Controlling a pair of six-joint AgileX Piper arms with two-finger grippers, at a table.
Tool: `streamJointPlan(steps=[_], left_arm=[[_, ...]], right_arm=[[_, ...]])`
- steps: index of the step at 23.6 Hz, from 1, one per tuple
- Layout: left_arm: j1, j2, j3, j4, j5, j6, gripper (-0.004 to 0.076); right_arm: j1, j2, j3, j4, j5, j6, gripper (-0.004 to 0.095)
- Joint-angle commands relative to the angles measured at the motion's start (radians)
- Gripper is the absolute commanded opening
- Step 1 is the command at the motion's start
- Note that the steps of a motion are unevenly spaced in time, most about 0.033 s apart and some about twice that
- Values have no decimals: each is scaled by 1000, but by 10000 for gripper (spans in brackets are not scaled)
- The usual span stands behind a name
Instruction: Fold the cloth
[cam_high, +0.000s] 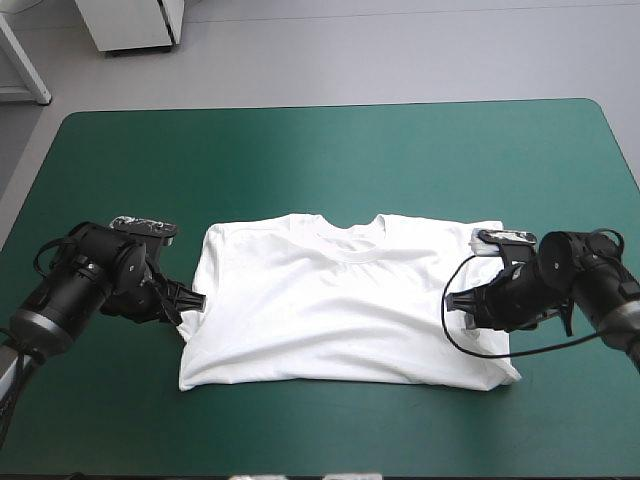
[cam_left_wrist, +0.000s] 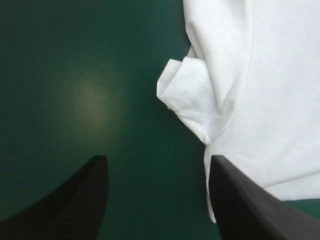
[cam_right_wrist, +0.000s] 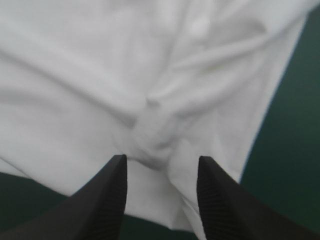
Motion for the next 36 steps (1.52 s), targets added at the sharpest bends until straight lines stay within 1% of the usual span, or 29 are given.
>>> streamJointPlan(steps=[1,5,9,11,12,14,16,18,22,23,28,32,36], left_arm=[[0,-22,-31,9,52,-8,430],[0,-55,-31,-19,53,-8,430],[0,-141,-26,-81,55,-23,421],[0,-177,12,-141,55,-23,366],[0,-202,64,-201,55,-23,326],[-1,-221,148,-256,53,-23,319],[-1,-219,203,-255,25,-32,319],[-1,-219,225,-258,-53,-45,319],[-1,-171,299,-259,-121,-53,319],[-1,-154,321,-257,-152,-53,319],[-1,-101,336,-259,-242,-53,319],[-1,-44,340,-255,-270,-53,318],[-1,9,363,-255,-289,-53,318]], right_arm=[[2,-112,-29,-96,92,33,418],[2,-197,-29,-106,127,72,418],[2,-286,-2,-122,159,107,419],[2,-321,35,-113,159,134,418],[2,-344,64,-111,159,147,418],[2,-365,92,-111,159,157,414],[2,-370,96,-111,159,166,414],[2,-370,96,-114,156,171,414],[2,-370,96,-117,156,171,414],[2,-370,96,-121,156,174,414],[2,-370,96,-125,156,174,414],[2,-370,96,-133,156,182,414],[2,-370,96,-175,156,203,414]])
